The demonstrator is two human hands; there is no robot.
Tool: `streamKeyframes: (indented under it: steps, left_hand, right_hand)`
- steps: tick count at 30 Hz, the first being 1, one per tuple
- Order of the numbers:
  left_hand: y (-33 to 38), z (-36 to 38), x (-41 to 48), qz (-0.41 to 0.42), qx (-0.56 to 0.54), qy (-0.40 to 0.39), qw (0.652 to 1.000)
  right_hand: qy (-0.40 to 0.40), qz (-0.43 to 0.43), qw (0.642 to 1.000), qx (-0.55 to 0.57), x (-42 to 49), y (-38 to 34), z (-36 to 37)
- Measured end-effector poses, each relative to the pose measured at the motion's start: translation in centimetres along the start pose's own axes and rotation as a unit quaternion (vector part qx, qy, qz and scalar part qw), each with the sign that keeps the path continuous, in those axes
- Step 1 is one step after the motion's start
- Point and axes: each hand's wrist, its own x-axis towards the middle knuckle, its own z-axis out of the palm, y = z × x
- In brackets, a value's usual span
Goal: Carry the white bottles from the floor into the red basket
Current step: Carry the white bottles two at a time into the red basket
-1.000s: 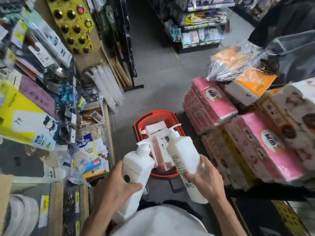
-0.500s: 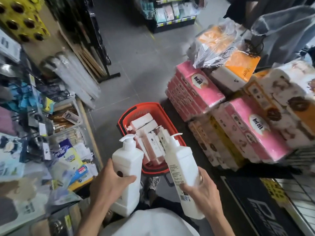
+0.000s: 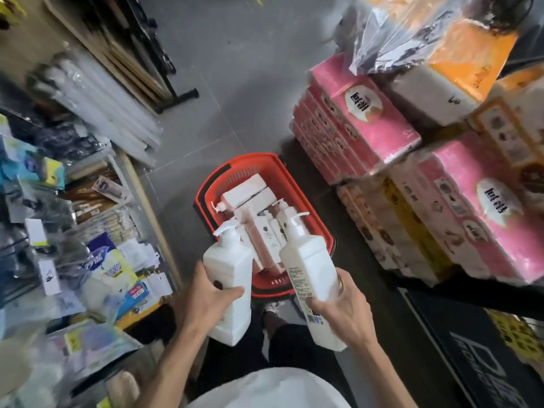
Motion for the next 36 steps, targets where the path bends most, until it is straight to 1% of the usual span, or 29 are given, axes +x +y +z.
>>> streamKeyframes:
  steps: [2, 5, 10, 14, 19, 23, 27, 31, 36]
  left_hand:
    - [-0.1, 1.7, 2.1, -0.020, -0.006, -0.011, 1.000]
    - [0.1, 4.1, 5.7, -0.033, -0.052, -0.023, 0.998]
    - [-0.1, 9.3, 14.4, -0.053, -0.077, -0.025, 0.995]
    - [-0.8, 14.1, 21.5, -0.077, -0.031, -0.037, 0.996]
    - [-1.5, 19.2, 27.9, -0.116, 0.024, -0.062, 0.991]
    - [-2.7, 22.1, 31.5, -0.113, 0.040, -0.065, 0.991]
    - [-3.8, 23.7, 33.6, -0.117, 0.065, -0.062, 0.989]
    - [-5.0, 24.6, 35.2, -0.116, 0.057, -0.059, 0.990]
    - [-4.2, 24.0, 34.6, -0.113, 0.046, -0.069, 0.990]
  right_hand:
    - [-0.012, 0.016, 1.000, -0.009, 2.3, 0.2, 0.6]
    - [-0.019, 0.051, 0.998, -0.011, 6.4, 0.5, 2.5]
    - [-0.021, 0.064, 0.997, -0.023, 15.3, 0.5, 6.9]
    - [-0.036, 0.073, 0.996, -0.037, 22.3, 1.5, 11.2]
    - [-0.035, 0.099, 0.993, -0.045, 29.1, 3.3, 17.0]
    - [-0.017, 0.111, 0.993, -0.021, 32.4, 4.4, 20.5]
    - [-0.004, 0.104, 0.994, -0.033, 34.4, 5.1, 22.1]
    - [-0.008, 0.086, 0.995, -0.042, 35.6, 5.7, 22.1]
    - [0.033, 0.063, 0.997, -0.016, 36.2, 6.1, 19.9]
